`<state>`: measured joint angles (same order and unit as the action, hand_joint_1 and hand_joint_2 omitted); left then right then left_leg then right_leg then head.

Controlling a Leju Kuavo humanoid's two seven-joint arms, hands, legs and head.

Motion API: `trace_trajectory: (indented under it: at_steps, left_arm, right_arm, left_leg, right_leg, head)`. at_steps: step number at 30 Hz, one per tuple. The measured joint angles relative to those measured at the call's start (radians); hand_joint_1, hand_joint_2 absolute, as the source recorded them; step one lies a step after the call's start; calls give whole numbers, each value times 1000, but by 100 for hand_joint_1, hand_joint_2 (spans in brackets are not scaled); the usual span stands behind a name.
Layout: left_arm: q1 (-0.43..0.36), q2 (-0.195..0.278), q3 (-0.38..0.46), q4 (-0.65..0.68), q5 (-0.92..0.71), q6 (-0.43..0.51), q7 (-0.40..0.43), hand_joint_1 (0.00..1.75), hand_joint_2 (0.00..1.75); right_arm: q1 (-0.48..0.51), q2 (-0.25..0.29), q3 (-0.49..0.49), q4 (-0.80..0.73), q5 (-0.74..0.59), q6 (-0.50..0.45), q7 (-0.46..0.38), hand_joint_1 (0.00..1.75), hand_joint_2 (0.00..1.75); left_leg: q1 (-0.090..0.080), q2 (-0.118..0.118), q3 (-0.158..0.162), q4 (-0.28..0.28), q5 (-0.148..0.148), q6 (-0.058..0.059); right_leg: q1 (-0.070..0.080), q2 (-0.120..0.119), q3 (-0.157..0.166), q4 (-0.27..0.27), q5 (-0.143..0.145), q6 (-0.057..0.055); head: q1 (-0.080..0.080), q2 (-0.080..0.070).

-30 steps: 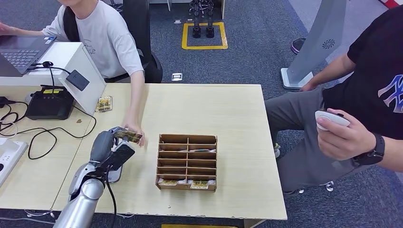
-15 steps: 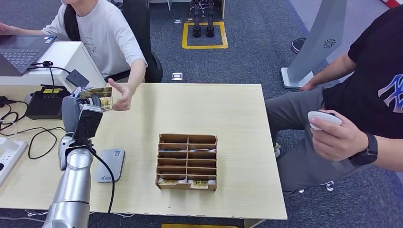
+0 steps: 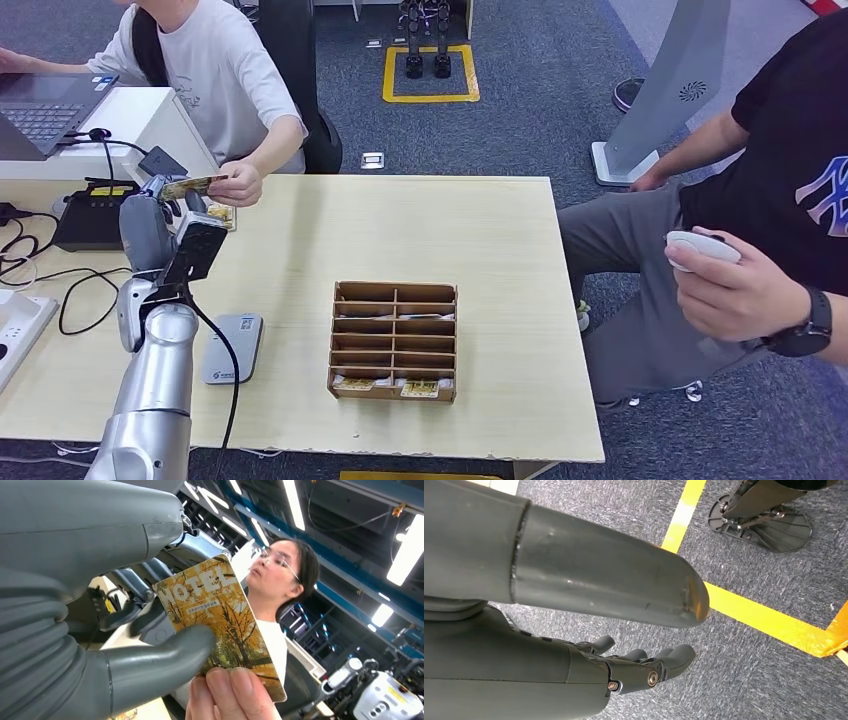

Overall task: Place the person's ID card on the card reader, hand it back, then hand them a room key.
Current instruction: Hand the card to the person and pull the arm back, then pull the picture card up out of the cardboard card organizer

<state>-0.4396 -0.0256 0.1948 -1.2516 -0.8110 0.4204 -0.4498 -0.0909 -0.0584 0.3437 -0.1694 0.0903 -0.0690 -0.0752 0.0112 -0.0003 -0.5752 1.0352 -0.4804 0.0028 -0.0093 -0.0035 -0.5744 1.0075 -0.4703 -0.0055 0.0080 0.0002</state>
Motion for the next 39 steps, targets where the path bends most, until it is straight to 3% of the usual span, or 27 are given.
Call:
trace_trajectory:
  at_steps: [11, 18, 23, 25, 32, 39]
  left_arm:
    - [-3, -3, 0, 1, 8, -56, -3, 0, 175]
    - [14, 15, -25, -8, -14, -268, 15, 0, 175]
    - [146, 78, -136, -136, 86, -478, -58, 0, 175]
    - [212, 114, -204, -207, 123, -517, -90, 0, 175]
    - [373, 191, -419, -413, 215, -550, -136, 0, 175]
    - [413, 231, -493, -486, 232, -551, -138, 0, 175]
  right_arm:
    - [0, 0, 0, 0, 5, 0, 0, 0, 0]
    - [9, 0, -14, 1, -13, -4, -16, 0, 0]
    - [32, -4, -41, 2, -41, -8, -42, 0, 0]
    - [40, -7, -51, 3, -48, -8, -44, 0, 0]
    - [47, -13, -75, 6, -60, -14, -39, 0, 0]
    - [47, -17, -79, 7, -61, -16, -39, 0, 0]
  left_leg:
    - [0, 0, 0, 0, 0, 0]
    - [0, 0, 0, 0, 0, 0]
    - [0, 3, 0, 0, -2, 0]
    - [0, 3, -1, 0, -2, -1]
    - [0, 3, -3, 0, -2, -1]
    - [0, 3, -3, 0, -2, -1]
  right_leg:
    - [0, 0, 0, 0, 0, 0]
    - [0, 1, 0, 0, 0, 0]
    - [0, 4, -2, 0, 0, 0]
    - [0, 5, -3, 0, -1, 0]
    - [0, 4, -4, 0, -1, 0]
    - [0, 4, -4, 0, -1, 0]
  head:
    - [0, 0]
    - [0, 0]
    - [0, 0]
    - [0, 0]
    - [0, 0]
    - [0, 0]
